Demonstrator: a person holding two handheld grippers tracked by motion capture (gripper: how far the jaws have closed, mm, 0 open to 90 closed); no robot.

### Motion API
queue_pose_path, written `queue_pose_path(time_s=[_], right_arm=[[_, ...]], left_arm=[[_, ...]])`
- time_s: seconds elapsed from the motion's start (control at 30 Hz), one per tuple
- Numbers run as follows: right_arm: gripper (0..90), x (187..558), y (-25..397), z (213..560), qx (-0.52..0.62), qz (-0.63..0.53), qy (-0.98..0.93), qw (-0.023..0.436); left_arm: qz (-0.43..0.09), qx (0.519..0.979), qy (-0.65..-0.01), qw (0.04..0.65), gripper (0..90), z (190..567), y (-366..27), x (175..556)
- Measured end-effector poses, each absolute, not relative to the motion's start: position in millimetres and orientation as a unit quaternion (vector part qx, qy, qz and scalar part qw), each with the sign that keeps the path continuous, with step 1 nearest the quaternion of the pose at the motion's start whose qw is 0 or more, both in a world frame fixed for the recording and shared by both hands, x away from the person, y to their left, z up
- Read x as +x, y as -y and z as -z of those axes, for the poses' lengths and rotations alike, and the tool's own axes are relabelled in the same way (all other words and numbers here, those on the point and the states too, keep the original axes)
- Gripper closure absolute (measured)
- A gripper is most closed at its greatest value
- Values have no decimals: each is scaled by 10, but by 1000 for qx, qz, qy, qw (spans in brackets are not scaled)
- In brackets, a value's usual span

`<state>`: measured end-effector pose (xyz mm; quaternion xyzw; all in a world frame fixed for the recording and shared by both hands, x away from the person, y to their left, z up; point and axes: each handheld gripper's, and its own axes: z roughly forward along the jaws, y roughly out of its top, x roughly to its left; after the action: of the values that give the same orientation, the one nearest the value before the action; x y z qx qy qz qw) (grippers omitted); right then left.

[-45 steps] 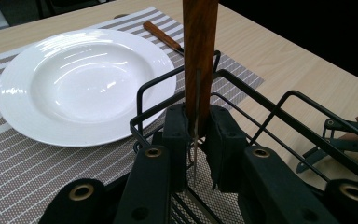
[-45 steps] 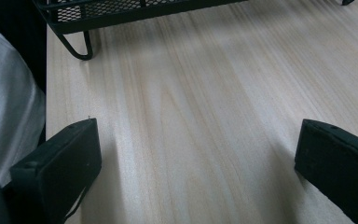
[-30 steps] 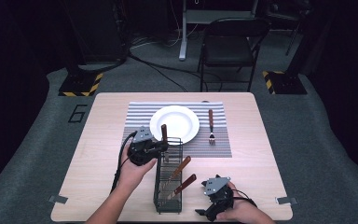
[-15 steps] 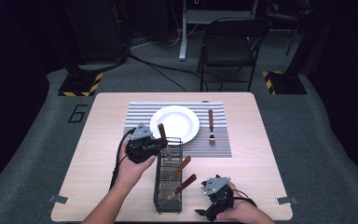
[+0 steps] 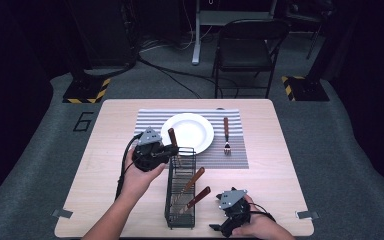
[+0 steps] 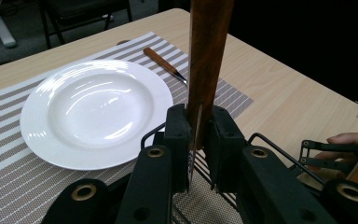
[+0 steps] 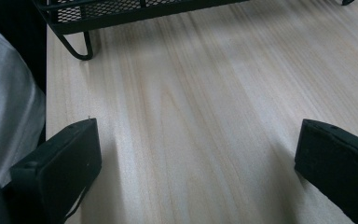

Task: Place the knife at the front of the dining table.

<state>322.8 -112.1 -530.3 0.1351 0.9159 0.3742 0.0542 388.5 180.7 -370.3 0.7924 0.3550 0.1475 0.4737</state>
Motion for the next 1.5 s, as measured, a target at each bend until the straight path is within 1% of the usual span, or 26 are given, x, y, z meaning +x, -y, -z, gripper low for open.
queue_pose_path(time_s=[0.53, 1.03, 1.23, 1.5], right_arm=[[0, 3228, 1122, 5303, 134, -374, -916, 54], [0, 3228, 1122, 5303, 134, -374, -916, 53], [0, 3228, 1122, 5303, 134, -374, -916, 54], [0, 3228, 1122, 5303, 134, -374, -916, 54]], left_arm=[[-154, 794, -341, 480, 796, 3364, -1845, 3882], [-176, 777, -342, 498, 796, 3001, -2062, 3850], [-183, 772, -349, 499, 796, 2955, -2182, 3854], [-189, 765, -363, 497, 796, 2987, -2308, 3909]])
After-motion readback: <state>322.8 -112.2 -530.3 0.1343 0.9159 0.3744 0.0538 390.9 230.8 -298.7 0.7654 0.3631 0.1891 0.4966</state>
